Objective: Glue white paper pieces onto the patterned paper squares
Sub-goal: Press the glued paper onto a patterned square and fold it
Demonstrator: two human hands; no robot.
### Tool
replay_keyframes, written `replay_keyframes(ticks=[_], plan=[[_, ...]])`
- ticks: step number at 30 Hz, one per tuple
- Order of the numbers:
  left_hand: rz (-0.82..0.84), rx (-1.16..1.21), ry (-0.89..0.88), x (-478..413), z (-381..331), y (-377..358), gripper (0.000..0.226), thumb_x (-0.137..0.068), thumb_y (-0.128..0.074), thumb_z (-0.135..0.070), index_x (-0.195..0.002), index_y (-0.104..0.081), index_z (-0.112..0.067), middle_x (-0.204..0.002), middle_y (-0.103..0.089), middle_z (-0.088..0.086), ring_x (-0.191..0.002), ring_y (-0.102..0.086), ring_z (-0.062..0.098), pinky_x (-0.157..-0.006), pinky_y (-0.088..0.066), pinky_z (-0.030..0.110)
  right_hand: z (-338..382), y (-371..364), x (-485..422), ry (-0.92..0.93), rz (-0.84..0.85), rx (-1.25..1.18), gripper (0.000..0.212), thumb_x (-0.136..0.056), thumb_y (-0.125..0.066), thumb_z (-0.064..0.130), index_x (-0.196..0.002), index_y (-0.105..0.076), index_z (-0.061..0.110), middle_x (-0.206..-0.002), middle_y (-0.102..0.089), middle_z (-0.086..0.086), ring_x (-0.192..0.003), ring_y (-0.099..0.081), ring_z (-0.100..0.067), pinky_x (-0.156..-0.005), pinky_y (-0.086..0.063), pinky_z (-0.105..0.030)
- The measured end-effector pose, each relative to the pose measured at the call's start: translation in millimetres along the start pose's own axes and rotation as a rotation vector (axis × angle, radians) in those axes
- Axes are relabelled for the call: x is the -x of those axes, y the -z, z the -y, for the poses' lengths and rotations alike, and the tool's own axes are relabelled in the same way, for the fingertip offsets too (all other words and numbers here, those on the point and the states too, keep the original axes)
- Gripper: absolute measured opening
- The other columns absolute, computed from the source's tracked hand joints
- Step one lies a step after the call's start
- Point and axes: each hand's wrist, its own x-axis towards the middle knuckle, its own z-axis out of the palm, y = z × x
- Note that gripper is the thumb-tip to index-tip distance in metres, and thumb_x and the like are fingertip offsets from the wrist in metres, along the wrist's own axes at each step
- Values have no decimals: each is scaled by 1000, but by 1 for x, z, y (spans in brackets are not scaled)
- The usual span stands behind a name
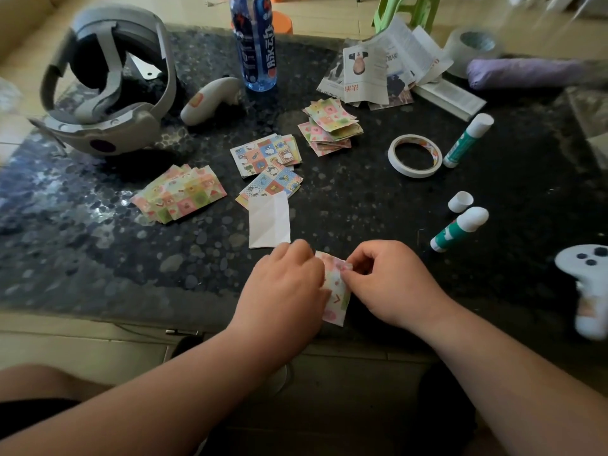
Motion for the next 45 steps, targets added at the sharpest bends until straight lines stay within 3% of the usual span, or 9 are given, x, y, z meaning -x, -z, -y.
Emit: replay_keyframes(ticks=[3,8,13,16,23,27,31,38,45], plan=[[39,-122,-154,21,3,-11,29,-79,-78,-30,-105,-74,-18,-120,-65,1,-107,-62,23,-80,-53,38,-1,-2,1,8,-22,-8,12,-91,-73,32,-81,-71,26,-77,-70,10,-71,-66,-6,-68,-59,-31],[50,-176,-221,40,7,-16,44,-90,-55,-32,-128,-70,-15,-143,-60,5,-134,-55,22,-106,-46,48,-2,-3,0,3,-23,2,11,-89,-75,31,-80,-72,25,-76,-71,10,-70,-67,-7,-70,-59,-34],[59,-144,-132,30,4,-15,53,-85,-72,-30,-134,-63,-13,-146,-56,0,-115,-56,20,-98,-38,43,2,3,-1,-6,-24,17,10,-90,-75,31,-81,-72,28,-78,-70,12,-72,-66,-5,-64,-54,-24],[20,-135,-109,24,2,-18,43,-85,-73,-28,-125,-67,-14,-140,-60,1,-109,-56,21,-99,-34,43,2,4,-1,-17,-18,15,10,-91,-74,29,-81,-71,28,-79,-70,11,-72,-66,-5,-64,-54,-23],[30,-78,-98,16,3,-22,17,-92,-62,-24,-108,-61,-16,-149,-53,3,-140,-44,20,-109,-26,45,-1,7,4,-29,15,4,11,-92,-72,31,-82,-73,28,-79,-72,10,-74,-68,-7,-69,-57,-24],[38,-63,-39,9,4,-19,35,-97,-42,-37,-119,-62,-19,-150,-54,-2,-133,-50,19,-99,-28,38,-3,9,4,-35,45,-21,10,-92,-73,31,-83,-73,27,-81,-73,9,-76,-69,-8,-73,-59,-28],[113,-122,-6,9,1,-17,59,-100,-34,-43,-151,-45,-16,-158,-43,-2,-139,-43,19,-111,-32,45,-3,11,4,-18,106,-6,4,-93,-71,32,-90,-74,30,-88,-71,13,-82,-67,-6,-76,-57,-25],[302,-129,-4,3,-1,-10,65,-103,-13,-46,-163,-7,-21,-170,3,-6,-156,10,13,-124,6,56,-5,11,2,-14,132,1,5,-93,-71,33,-96,-74,30,-91,-70,14,-85,-65,-3,-76,-54,-23],[366,-164,7,-2,-2,-2,65,-106,-16,-48,-162,8,-25,-169,16,-10,-154,20,14,-122,15,56,-5,10,3,-7,137,-13,3,-93,-72,30,-94,-74,32,-93,-69,16,-86,-64,-1,-73,-50,-19]])
